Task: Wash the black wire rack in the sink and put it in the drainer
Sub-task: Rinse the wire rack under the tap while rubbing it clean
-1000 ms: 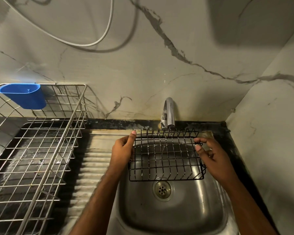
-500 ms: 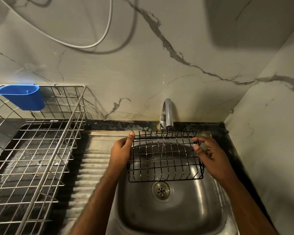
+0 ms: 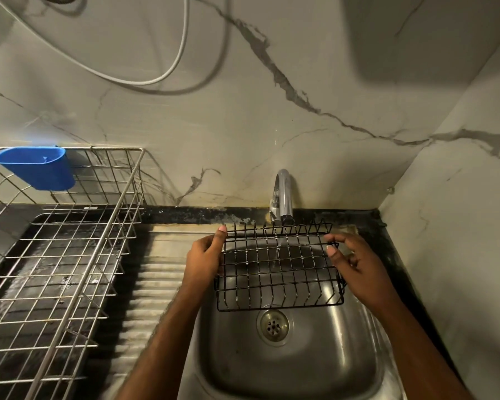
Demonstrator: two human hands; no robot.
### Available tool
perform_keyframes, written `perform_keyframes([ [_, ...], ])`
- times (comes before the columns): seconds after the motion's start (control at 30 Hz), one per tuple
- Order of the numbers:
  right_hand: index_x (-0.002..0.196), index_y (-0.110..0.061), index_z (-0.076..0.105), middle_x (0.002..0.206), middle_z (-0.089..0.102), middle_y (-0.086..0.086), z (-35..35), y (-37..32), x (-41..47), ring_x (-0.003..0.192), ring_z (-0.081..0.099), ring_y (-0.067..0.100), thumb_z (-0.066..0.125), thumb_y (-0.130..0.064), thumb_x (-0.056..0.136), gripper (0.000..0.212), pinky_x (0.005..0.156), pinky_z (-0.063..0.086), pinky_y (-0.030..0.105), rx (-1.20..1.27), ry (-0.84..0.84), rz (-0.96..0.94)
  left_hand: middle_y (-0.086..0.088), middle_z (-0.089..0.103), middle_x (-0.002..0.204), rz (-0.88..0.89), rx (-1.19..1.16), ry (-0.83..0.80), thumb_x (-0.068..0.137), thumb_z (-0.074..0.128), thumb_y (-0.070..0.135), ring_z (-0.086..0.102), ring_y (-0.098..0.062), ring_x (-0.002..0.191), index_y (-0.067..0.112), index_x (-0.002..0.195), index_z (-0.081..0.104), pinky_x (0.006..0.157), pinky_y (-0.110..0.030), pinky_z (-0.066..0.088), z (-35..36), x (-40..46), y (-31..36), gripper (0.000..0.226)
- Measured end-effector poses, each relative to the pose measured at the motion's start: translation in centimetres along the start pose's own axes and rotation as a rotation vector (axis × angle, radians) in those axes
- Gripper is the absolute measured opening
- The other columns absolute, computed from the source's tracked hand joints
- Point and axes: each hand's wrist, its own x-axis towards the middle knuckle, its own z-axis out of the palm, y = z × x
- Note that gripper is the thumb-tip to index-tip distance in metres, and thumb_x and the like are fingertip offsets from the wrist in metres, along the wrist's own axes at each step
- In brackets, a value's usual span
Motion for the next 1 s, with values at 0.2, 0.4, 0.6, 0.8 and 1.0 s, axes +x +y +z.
perform_keyframes([
  [0.2, 0.115, -0.042, 0.061, 0.125, 0.053, -0.023, 0.1, -0.1, 0.1, 0.103, 0.058, 0.000, 0.058, -0.038, 0.094, 0.022, 0.077, 0.049, 0.021, -0.016, -0.008, -0.001, -0.014, 0.073, 0.091, -0.006, 0.016, 0.020, 0.090, 0.047, 0.076, 0.070, -0.028, 0.087, 0.019, 0.103, 0.072, 0.086, -0.054, 0.057, -0.1, -0.2, 0.3, 0.063],
  [0.4, 0.114, -0.051, 0.058, 0.121, 0.053, -0.026, 0.5, -0.3, -0.1, 0.098, 0.057, -0.008, 0.052, -0.054, 0.089, 0.026, 0.077, 0.051, 0.020, -0.042, -0.017, -0.004, -0.008, 0.074, 0.101, -0.039, -0.025, 0.003, 0.088, 0.046, 0.076, 0.072, -0.034, 0.099, 0.015, 0.125, 0.068, 0.088, -0.055, 0.059, -0.6, -0.7, 0.2, 0.075],
  [0.6, 0.117, -0.047, 0.059, 0.122, 0.055, -0.020, 1.0, -0.6, -0.1, 0.094, 0.059, -0.003, 0.056, -0.043, 0.095, 0.023, 0.077, 0.051, 0.020, -0.030, -0.058, -0.002, -0.008, 0.069, 0.085, -0.030, -0.054, 0.010, 0.097, 0.045, 0.064, 0.065, -0.023, 0.078, 0.029, 0.091, 0.069, 0.072, -0.042, 0.056, -1.1, -1.0, 0.1, 0.043],
  [0.8, 0.115, -0.044, 0.061, 0.123, 0.054, -0.016, 1.8, -0.7, 0.2, 0.101, 0.057, -0.003, 0.059, -0.035, 0.094, 0.023, 0.077, 0.049, 0.016, -0.049, -0.066, -0.040, -0.009, 0.068, 0.073, -0.019, 0.011, 0.038, 0.102, 0.042, 0.058, 0.062, -0.010, 0.060, 0.021, 0.087, 0.061, 0.062, -0.033, 0.048, -1.4, -1.4, 0.2, 0.044],
  [1.0, 0.117, -0.043, 0.060, 0.123, 0.052, -0.018, 1.7, -0.6, 0.3, 0.100, 0.053, -0.007, 0.058, -0.036, 0.095, 0.023, 0.074, 0.043, 0.009, -0.087, -0.065, -0.037, -0.009, 0.074, 0.079, -0.030, 0.015, 0.048, 0.102, 0.044, 0.057, 0.070, -0.017, 0.070, 0.029, 0.084, 0.065, 0.072, -0.045, 0.058, -1.4, -1.5, 0.4, 0.039],
])
